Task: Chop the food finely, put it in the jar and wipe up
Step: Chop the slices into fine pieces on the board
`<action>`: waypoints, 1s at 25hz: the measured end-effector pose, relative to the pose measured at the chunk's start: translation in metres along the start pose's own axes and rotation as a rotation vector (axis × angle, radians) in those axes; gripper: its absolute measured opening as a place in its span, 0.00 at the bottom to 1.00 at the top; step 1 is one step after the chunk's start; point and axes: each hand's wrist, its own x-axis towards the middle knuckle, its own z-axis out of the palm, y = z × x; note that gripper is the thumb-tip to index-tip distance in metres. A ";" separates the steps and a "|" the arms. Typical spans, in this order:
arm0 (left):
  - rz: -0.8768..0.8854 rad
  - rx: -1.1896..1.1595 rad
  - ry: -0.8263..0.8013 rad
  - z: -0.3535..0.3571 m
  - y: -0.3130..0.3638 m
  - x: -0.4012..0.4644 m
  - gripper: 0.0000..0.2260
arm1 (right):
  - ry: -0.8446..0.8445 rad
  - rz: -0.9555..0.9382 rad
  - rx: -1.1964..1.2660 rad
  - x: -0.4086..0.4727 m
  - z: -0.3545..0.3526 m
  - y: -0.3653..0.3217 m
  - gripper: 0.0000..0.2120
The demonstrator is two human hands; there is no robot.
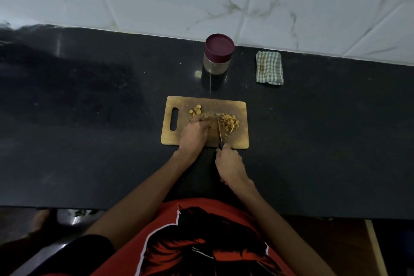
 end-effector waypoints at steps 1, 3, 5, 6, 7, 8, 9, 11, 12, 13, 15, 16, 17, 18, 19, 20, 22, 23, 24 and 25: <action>0.002 -0.006 0.005 0.001 -0.001 0.000 0.09 | 0.012 0.006 0.033 0.000 -0.002 0.001 0.13; 0.000 -0.045 0.016 0.001 -0.002 0.000 0.08 | 0.025 0.001 0.077 -0.001 -0.006 0.004 0.13; -0.009 -0.101 0.027 0.001 -0.002 -0.001 0.08 | 0.014 0.001 0.104 -0.004 -0.010 0.007 0.12; -0.015 -0.125 0.035 0.000 -0.003 -0.001 0.08 | -0.001 0.002 0.117 -0.006 -0.011 0.007 0.12; -0.020 -0.147 0.042 -0.001 -0.003 -0.002 0.08 | -0.020 0.002 0.126 -0.006 -0.011 0.007 0.12; -0.021 -0.162 0.047 -0.002 -0.004 -0.003 0.08 | -0.038 -0.003 0.127 -0.006 -0.011 0.005 0.12; -0.017 -0.169 0.048 -0.003 -0.004 -0.004 0.09 | -0.053 -0.009 0.117 -0.005 -0.010 0.004 0.12; 0.003 -0.171 0.048 -0.004 -0.004 -0.006 0.09 | -0.065 -0.027 0.090 -0.003 -0.008 0.000 0.13; 0.009 -0.170 0.047 -0.005 -0.004 -0.006 0.09 | -0.063 -0.038 0.084 -0.001 -0.008 -0.002 0.13; 0.011 -0.167 0.047 -0.006 -0.004 -0.006 0.09 | -0.059 -0.045 0.081 0.000 -0.009 -0.004 0.13; 0.000 -0.170 0.061 -0.007 -0.002 -0.007 0.10 | -0.043 -0.053 0.076 0.001 -0.011 -0.006 0.12; -0.008 -0.181 0.078 -0.008 0.000 -0.007 0.10 | -0.019 -0.061 0.057 0.001 -0.012 -0.005 0.12; -0.010 -0.195 0.096 -0.009 0.004 -0.007 0.10 | 0.015 -0.069 0.025 0.000 -0.013 -0.004 0.12; -0.002 -0.212 0.113 -0.010 0.008 -0.007 0.11 | 0.051 -0.074 -0.003 -0.001 -0.015 -0.001 0.12; 0.012 -0.227 0.121 -0.012 0.012 -0.006 0.12 | 0.079 -0.075 -0.024 -0.003 -0.017 0.002 0.13; 0.026 -0.233 0.116 -0.014 0.015 -0.004 0.13 | 0.100 -0.078 -0.039 -0.005 -0.019 0.004 0.13; 0.044 -0.202 0.066 -0.015 0.020 -0.001 0.16 | 0.134 -0.076 -0.053 -0.011 -0.023 0.008 0.14; 0.047 -0.182 0.041 -0.015 0.021 0.001 0.17 | 0.154 -0.079 -0.054 -0.014 -0.025 0.009 0.14; 0.048 -0.171 0.021 -0.014 0.021 0.001 0.18 | 0.176 -0.084 -0.050 -0.016 -0.026 0.010 0.14; 0.050 -0.166 0.006 -0.014 0.021 0.002 0.19 | 0.196 -0.084 -0.044 -0.018 -0.026 0.011 0.14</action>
